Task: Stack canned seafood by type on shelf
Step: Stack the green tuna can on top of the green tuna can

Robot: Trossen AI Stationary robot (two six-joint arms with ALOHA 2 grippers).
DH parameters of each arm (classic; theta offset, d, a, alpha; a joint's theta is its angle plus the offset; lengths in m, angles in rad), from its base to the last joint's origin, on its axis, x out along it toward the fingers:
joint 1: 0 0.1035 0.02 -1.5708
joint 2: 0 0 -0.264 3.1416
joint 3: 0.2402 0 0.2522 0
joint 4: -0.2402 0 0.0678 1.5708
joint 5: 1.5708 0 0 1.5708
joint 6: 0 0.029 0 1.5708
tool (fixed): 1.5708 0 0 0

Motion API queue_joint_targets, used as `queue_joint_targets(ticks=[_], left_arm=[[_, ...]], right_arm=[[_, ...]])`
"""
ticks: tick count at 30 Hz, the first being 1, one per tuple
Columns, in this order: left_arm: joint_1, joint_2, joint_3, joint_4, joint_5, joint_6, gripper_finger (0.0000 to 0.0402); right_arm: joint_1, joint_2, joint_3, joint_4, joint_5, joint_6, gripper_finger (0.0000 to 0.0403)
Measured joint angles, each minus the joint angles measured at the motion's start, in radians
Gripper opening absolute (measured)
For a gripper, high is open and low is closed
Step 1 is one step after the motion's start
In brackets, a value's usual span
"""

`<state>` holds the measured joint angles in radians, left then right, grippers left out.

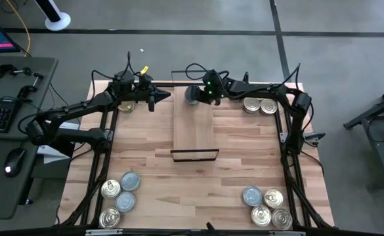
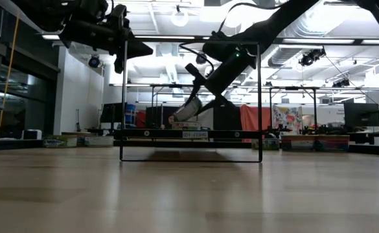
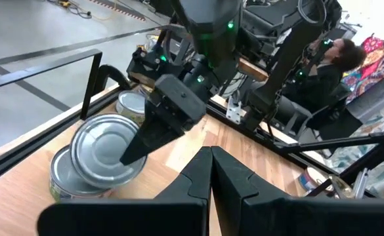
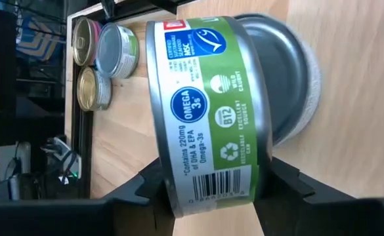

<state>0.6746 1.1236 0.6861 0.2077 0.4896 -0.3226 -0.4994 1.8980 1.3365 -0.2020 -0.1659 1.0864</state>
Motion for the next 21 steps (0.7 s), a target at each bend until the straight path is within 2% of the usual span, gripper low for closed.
queue_joint_targets(ticks=[5, 12, 15, 18, 21], left_arm=[[0.0, 0.0, 0.0, 0.0, 0.0, 0.0, 0.0], [0.0, 0.0, 0.0, -0.001, 0.009, -0.001, 0.0], [0.0, 0.0, 0.0, -0.001, 0.01, -0.015, 0.0], [0.0, 0.0, 0.0, -0.002, 0.01, -0.016, 0.0], [0.0, 0.0, 0.0, -0.002, 0.01, -0.016, 0.0]], right_arm=[[-0.004, -0.001, -0.003, 0.049, -0.029, -0.022, 0.0164], [0.003, -0.001, -0.003, 0.046, -0.048, -0.032, 0.0237], [0.002, -0.001, -0.003, 0.002, -0.02, -0.04, 0.0262], [-0.007, -0.001, -0.003, -0.026, -0.003, -0.027, 0.0271], [-0.014, -0.001, -0.003, -0.037, -0.033, 0.027, 0.0272]])
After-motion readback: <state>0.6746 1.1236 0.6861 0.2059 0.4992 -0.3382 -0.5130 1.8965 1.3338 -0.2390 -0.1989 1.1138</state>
